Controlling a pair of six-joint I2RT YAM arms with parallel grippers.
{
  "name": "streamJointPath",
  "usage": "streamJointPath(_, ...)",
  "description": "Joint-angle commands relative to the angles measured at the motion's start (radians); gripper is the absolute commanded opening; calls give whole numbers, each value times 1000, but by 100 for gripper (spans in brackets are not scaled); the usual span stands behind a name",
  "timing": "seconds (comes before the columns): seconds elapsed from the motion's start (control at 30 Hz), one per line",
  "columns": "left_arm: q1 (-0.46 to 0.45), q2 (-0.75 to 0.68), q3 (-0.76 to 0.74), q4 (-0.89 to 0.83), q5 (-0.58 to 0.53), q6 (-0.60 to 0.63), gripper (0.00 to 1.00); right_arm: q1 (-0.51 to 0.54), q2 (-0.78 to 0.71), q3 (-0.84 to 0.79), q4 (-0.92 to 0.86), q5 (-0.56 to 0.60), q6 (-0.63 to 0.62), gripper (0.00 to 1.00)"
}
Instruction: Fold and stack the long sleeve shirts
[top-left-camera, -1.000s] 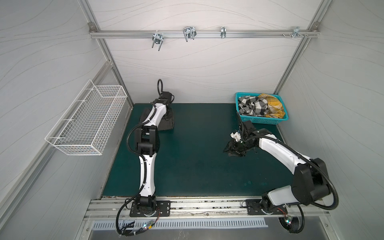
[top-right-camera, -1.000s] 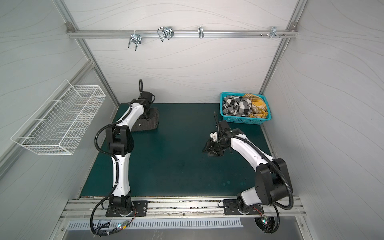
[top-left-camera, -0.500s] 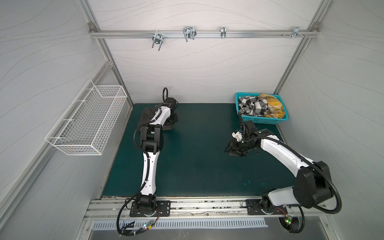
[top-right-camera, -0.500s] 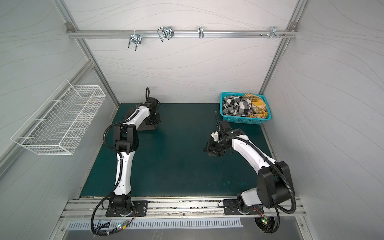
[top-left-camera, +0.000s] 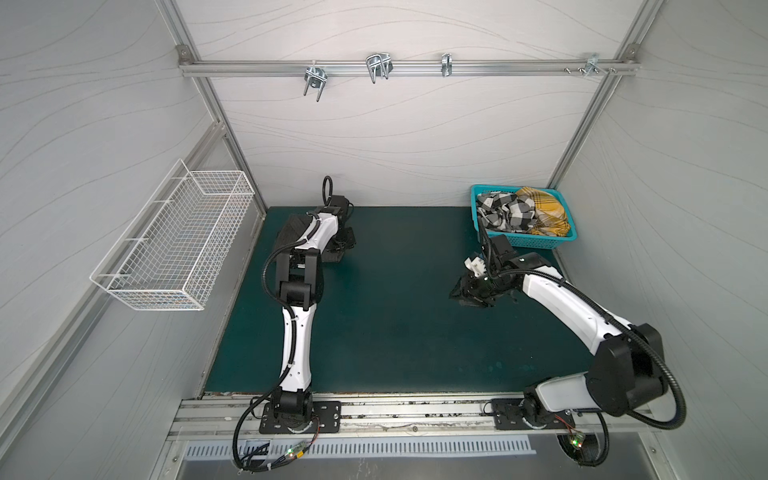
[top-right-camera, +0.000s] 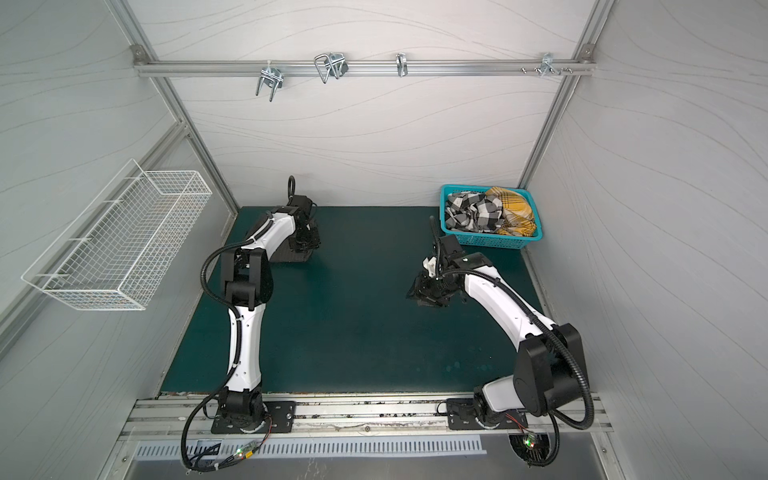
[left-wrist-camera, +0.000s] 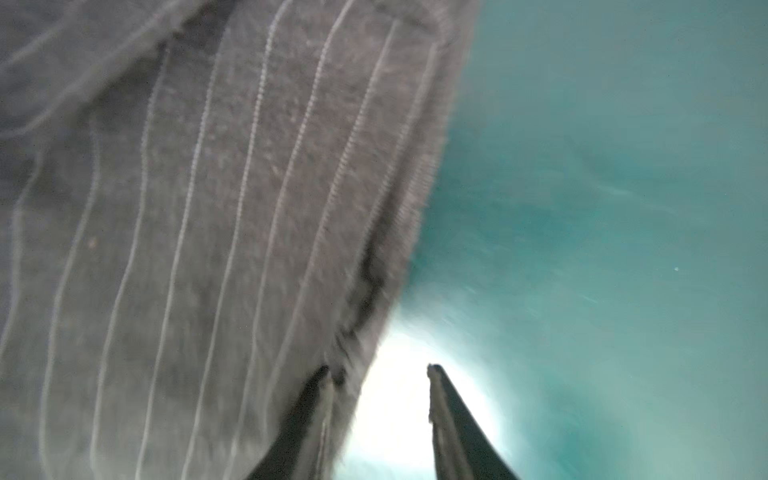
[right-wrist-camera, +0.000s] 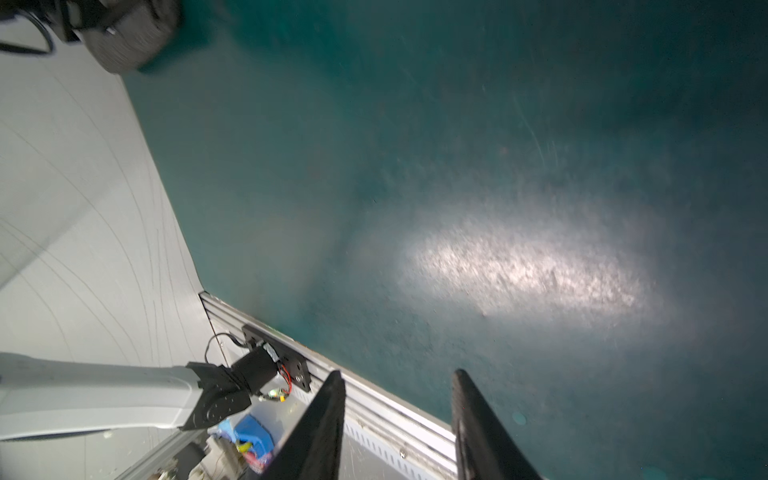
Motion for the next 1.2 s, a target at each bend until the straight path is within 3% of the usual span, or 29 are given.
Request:
streamJointPath(0.0, -21, -183, 0, 11, 81, -26, 47, -30, -24, 108, -28, 116, 7, 46)
streamJointPath(0.1, -31, -339, -92, 75, 136, -38, 54, -70, -58, 164, 34, 234, 39, 49)
streamJointPath(0.13, -32, -405, -146, 110, 148, -36, 64, -83, -84, 154, 80, 269, 50, 50)
streamJointPath(0.17, -32, -464, -198, 148, 151, -32, 67, -91, -105, 134, 137, 306, 62, 52)
streamJointPath(0.23, -32, -604, -380, 256, 129, -4, 68, -102, -154, 57, 261, 416, 92, 66)
streamJointPath(0.27, -32, -677, -463, 316, 97, 8, 68, -110, -169, 20, 310, 460, 111, 70)
streamJointPath(0.33, -30, -822, -673, 464, -46, 36, 69, -123, -189, -82, 382, 587, 164, 70)
streamJointPath(0.43, -30, -973, -1001, 746, -240, 155, 71, -148, -188, -177, 429, 812, 96, 74)
streamJointPath(0.5, -23, -987, -1145, 839, -342, 186, 77, -168, -155, -205, 441, 949, 19, 76)
streamJointPath(0.57, 12, -932, -1192, 810, -364, 188, 77, -187, -131, -246, 451, 1105, -12, 76)
streamJointPath(0.63, 49, -895, -1268, 868, -406, 136, 76, -213, -141, -350, 611, 1180, -110, 77)
streamJointPath(0.73, 60, -851, -1408, 1135, -447, 201, 78, -295, -130, -502, 846, 1119, -188, 80)
streamJointPath(0.8, 62, -819, -1376, 1125, -406, 263, 78, -331, -71, -535, 947, 1054, -208, 99)
streamJointPath(0.93, 105, -852, -1464, 1325, -288, 288, 83, -329, 57, -548, 1173, 883, -322, 99)
streamJointPath(1.0, 163, -864, -1569, 1523, -212, 236, 86, -327, 118, -594, 1383, 684, -423, 99)
streamJointPath(1.03, 172, -845, -1609, 1649, -201, 243, 92, -307, 143, -579, 1388, 660, -468, 99)
streamJointPath(1.1, 161, -803, -1606, 1660, -105, 287, 99, -250, 159, -600, 1452, 620, -570, 99)
streamJointPath(1.17, 142, -780, -1623, 1725, -104, 319, 100, -332, 171, -701, 1631, 491, -527, 99)
